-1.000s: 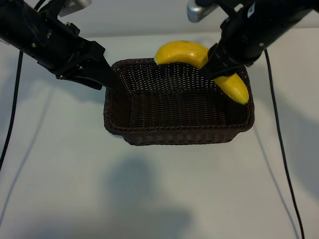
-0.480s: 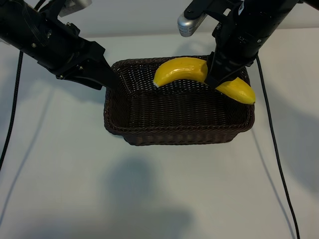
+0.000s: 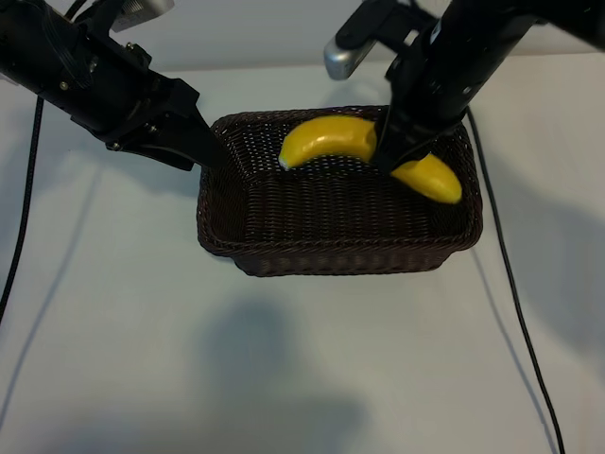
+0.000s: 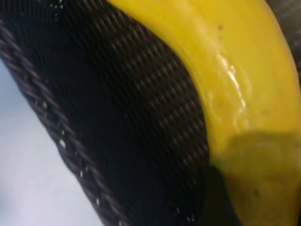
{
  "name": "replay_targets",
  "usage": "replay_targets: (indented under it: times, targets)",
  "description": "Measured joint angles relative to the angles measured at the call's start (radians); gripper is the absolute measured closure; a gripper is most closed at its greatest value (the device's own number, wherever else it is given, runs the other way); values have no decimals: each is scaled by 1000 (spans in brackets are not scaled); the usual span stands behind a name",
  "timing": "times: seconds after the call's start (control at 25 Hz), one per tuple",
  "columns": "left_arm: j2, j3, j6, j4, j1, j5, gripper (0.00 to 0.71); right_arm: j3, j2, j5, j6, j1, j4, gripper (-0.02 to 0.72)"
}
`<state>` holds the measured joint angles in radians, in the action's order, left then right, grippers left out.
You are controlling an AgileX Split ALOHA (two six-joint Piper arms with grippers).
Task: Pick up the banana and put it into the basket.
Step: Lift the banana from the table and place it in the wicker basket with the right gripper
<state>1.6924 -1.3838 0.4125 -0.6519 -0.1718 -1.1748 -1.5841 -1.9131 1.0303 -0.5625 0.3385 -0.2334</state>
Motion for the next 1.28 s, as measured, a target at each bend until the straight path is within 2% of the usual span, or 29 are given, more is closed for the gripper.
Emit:
replay_targets:
  times: [0.28,0.72,1.2,1.28]
  targets:
    - [0,0,5,0,0,0,244,0,-72,-46,-11,0,-21,307]
    - [0,0,23,0,0,0,244,0,-106,-54,-52,0,-22,307]
    - [0,0,24,0,0,0,244,0,-111,-70,-51,0,-46,307]
    - [0,0,25,0,0,0,244,0,-111,-65,-42,0,-46,282]
